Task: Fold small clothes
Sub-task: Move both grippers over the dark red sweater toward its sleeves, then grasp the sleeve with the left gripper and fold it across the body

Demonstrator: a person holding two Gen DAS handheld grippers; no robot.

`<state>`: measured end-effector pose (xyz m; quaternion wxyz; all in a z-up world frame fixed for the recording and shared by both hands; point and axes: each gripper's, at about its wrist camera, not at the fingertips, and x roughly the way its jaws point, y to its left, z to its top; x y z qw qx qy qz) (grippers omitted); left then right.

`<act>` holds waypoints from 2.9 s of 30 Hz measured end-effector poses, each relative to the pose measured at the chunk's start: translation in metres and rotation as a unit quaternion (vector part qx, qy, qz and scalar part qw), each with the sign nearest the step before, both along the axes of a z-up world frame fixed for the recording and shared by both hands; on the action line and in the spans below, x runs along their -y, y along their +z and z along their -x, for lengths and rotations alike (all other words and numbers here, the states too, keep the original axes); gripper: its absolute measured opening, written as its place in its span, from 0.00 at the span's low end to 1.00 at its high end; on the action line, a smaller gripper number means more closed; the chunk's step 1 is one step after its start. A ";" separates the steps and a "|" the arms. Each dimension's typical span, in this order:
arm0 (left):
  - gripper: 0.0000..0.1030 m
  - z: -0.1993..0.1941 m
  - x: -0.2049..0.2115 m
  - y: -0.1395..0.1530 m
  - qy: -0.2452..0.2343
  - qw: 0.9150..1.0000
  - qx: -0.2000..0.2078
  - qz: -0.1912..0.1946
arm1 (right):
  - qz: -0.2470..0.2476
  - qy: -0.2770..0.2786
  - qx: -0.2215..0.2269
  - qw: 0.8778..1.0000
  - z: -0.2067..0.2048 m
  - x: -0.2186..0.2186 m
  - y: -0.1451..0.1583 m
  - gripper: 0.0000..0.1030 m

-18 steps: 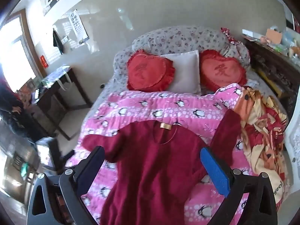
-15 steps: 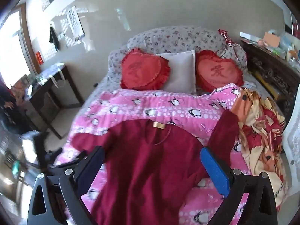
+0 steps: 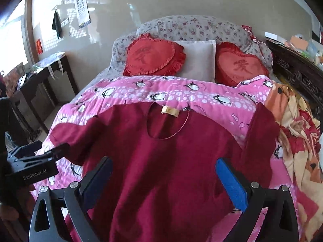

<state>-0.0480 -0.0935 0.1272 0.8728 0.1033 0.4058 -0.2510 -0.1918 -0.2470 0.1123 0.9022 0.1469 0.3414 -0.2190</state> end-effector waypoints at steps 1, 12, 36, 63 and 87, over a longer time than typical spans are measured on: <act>0.99 -0.001 0.000 -0.002 0.001 1.000 -0.001 -0.001 | 0.003 -0.002 0.001 1.000 -0.002 -0.001 -0.001 0.98; 0.99 -0.009 0.006 -0.015 0.005 1.000 -0.002 -0.011 | 0.003 -0.020 -0.045 0.999 -0.012 0.002 -0.018 0.98; 0.99 -0.021 0.017 -0.032 0.000 1.000 -0.014 -0.019 | -0.006 -0.038 -0.041 0.998 -0.033 0.013 -0.040 0.98; 0.99 -0.088 -0.027 -0.049 0.046 0.997 -0.060 0.018 | -0.026 -0.025 -0.048 0.998 -0.063 0.014 -0.059 0.98; 0.11 -0.223 -0.128 -0.095 0.177 0.972 -0.126 0.087 | -0.049 0.010 -0.076 0.996 -0.090 0.002 -0.075 0.98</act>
